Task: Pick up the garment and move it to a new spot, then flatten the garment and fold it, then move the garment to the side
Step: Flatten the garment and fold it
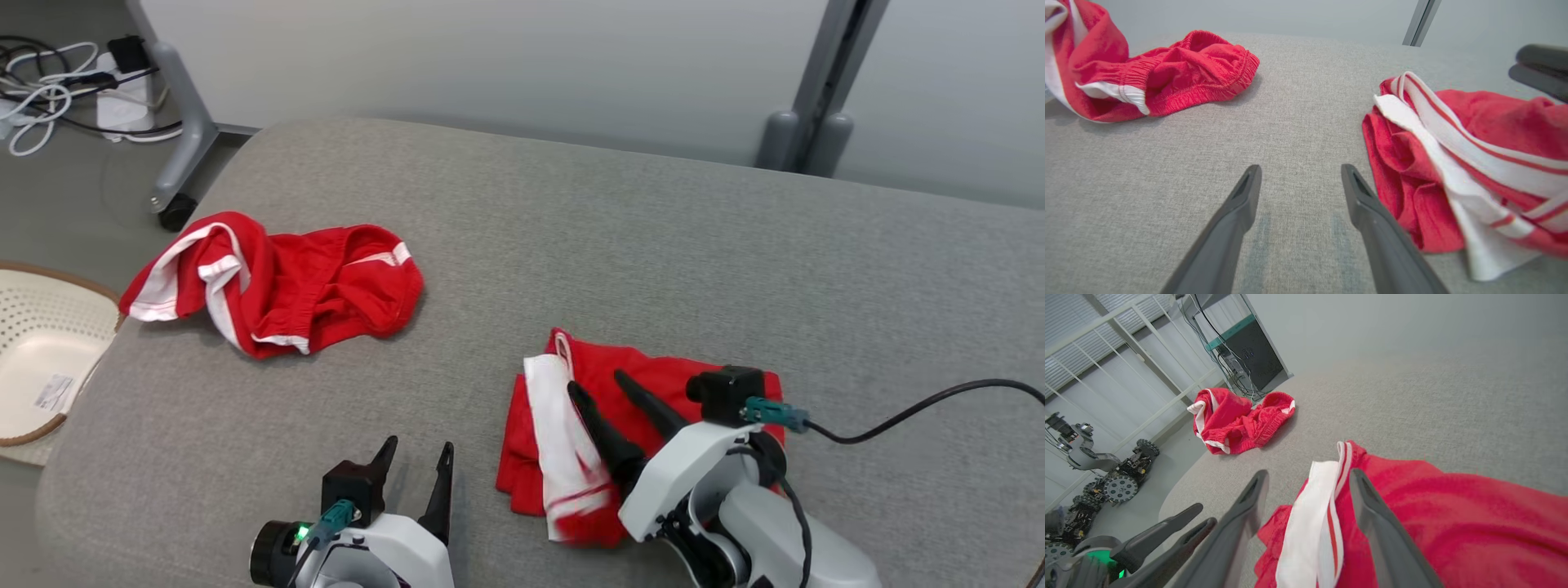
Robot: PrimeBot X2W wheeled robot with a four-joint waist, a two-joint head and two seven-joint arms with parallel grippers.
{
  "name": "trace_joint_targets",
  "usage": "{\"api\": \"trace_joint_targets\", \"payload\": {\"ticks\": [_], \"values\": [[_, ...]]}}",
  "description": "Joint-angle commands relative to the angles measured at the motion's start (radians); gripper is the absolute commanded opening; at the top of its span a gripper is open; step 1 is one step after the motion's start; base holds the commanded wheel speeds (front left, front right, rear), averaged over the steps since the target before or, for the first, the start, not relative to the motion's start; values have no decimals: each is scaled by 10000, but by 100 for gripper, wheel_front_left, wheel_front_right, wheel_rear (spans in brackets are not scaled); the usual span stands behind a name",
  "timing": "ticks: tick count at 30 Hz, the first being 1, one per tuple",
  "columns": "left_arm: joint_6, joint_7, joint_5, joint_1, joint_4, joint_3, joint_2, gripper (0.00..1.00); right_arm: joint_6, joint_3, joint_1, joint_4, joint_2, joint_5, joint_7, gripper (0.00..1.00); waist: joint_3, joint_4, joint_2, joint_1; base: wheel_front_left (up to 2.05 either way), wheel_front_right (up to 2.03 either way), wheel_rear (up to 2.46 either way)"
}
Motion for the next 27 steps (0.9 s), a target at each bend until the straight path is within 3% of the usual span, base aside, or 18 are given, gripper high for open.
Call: {"api": "trace_joint_targets", "payload": {"ticks": [1, 5, 11, 16, 27], "values": [[55, 0, -44, -158, 4, 42, 34, 100, 1, -61, -79, 65, -81, -47, -90, 100, -24, -145, 0, 0, 0, 0, 0], [132, 0, 60, -127, -93, 323, 34, 100, 1, -1487, -55, -123, -95, -778, -156, 100, -81, -700, 0, 0, 0, 0, 0], [186, 0, 285, 72, -208, 929, 38, 100, 1, -4352, 1051, -868, -85, -3019, -147, 100, -160, -1599, 0, 0, 0, 0, 0], [191, 2, 515, 259, -344, 1524, 40, 100, 1, -6069, 2090, -1465, -72, -4385, -148, 100, -237, -2196, 0, 0, 0, 0, 0], [82, 2, 1201, 1087, -977, 2825, 38, 100, 1, -7647, 3818, -2455, -71, -5617, -149, 100, -598, -2947, 0, 0, 0, 0, 0]]}}
